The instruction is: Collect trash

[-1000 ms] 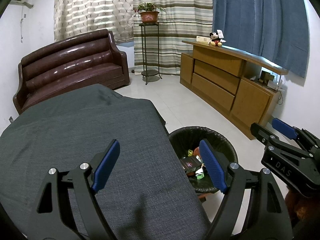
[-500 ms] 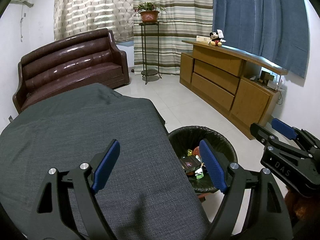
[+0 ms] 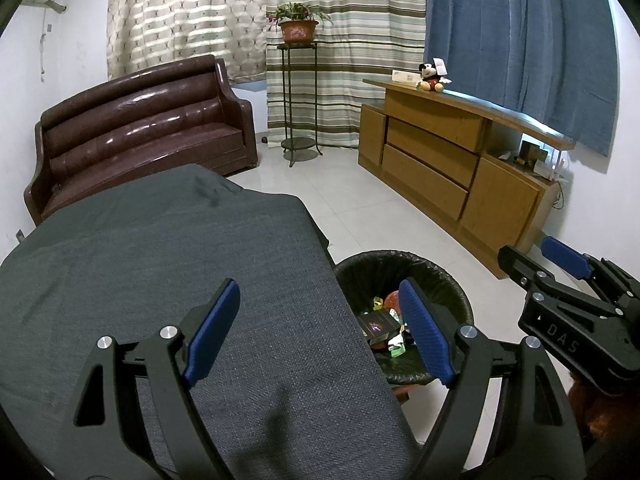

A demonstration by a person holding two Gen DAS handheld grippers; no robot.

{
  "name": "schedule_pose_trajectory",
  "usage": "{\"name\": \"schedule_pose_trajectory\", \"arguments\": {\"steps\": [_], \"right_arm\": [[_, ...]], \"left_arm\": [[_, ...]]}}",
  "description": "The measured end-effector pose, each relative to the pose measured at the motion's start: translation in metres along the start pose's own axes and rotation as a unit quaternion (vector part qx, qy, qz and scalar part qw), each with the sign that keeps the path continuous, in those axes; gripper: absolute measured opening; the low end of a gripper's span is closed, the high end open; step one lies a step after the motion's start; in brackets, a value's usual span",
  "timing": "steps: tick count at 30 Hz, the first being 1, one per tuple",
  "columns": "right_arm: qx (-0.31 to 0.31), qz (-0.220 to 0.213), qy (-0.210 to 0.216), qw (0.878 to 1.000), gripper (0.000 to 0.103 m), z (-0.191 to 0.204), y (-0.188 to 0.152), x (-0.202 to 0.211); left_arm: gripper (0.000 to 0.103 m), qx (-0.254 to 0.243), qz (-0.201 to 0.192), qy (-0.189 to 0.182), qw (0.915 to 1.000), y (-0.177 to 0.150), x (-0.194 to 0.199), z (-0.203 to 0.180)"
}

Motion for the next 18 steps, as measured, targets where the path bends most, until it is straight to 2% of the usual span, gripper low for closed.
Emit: {"name": "schedule_pose_trajectory", "arguments": {"steps": [18], "right_arm": [[0.0,0.001,0.0,1.0,0.059,0.0002,0.0008,0.0005]], "left_arm": [[0.08,0.0,0.001,0.0,1.0,-0.0001,0.0025,0.0025]]}}
Point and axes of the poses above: each gripper's, at about its wrist camera, not at the fingertips, and x roughly against the way its jaws point, z to its left, y to its top, the point moved 3 cm from there along -x, roughly the way its jaws point, and after that the axes turned 10 degrees about z, right-handed, at the moved point
